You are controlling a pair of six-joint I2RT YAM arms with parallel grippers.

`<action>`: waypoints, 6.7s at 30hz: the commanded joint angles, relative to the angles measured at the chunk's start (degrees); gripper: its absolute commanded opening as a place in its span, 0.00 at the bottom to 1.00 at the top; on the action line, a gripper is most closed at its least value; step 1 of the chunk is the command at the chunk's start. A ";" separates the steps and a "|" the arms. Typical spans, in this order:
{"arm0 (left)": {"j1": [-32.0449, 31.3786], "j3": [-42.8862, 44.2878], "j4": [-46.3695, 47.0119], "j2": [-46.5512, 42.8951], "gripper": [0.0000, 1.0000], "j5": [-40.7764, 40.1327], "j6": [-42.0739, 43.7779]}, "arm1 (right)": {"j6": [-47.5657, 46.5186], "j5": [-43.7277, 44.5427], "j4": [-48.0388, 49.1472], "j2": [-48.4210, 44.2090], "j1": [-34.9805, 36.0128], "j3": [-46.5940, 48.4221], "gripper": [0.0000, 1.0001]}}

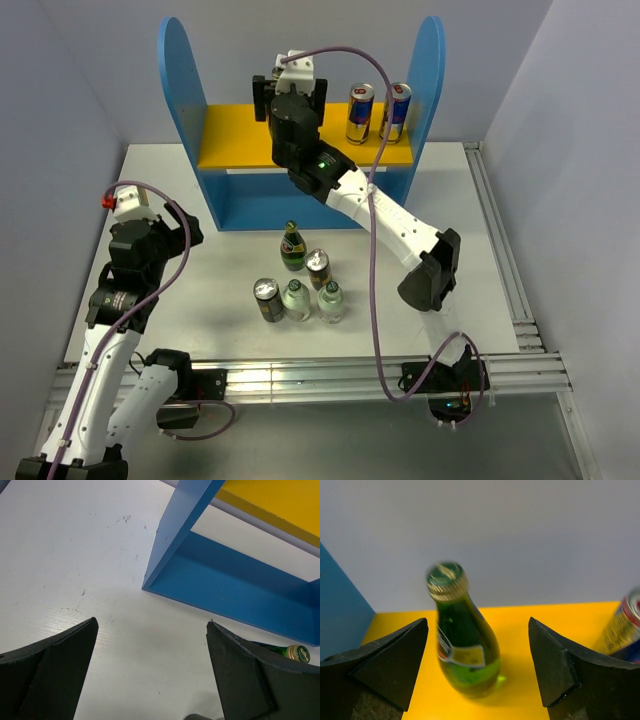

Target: Place and organize the beverage onto the shelf

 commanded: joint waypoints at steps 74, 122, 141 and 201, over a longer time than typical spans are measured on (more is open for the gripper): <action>-40.82 11.52 28.96 35.71 0.00 -30.95 1.49 | 57.75 16.81 -36.47 -81.67 27.67 -92.32 0.85; -18.14 77.72 6.62 63.13 0.06 -19.01 16.79 | 58.80 16.19 -34.53 -83.78 27.58 -98.20 0.84; -19.28 70.69 2.24 51.80 0.99 -23.11 16.53 | 60.21 15.31 -35.41 -82.64 27.58 -97.94 0.84; -55.87 -27.76 35.35 22.69 0.99 -39.93 -21.81 | 60.56 13.73 -33.65 -82.99 27.67 -99.79 0.90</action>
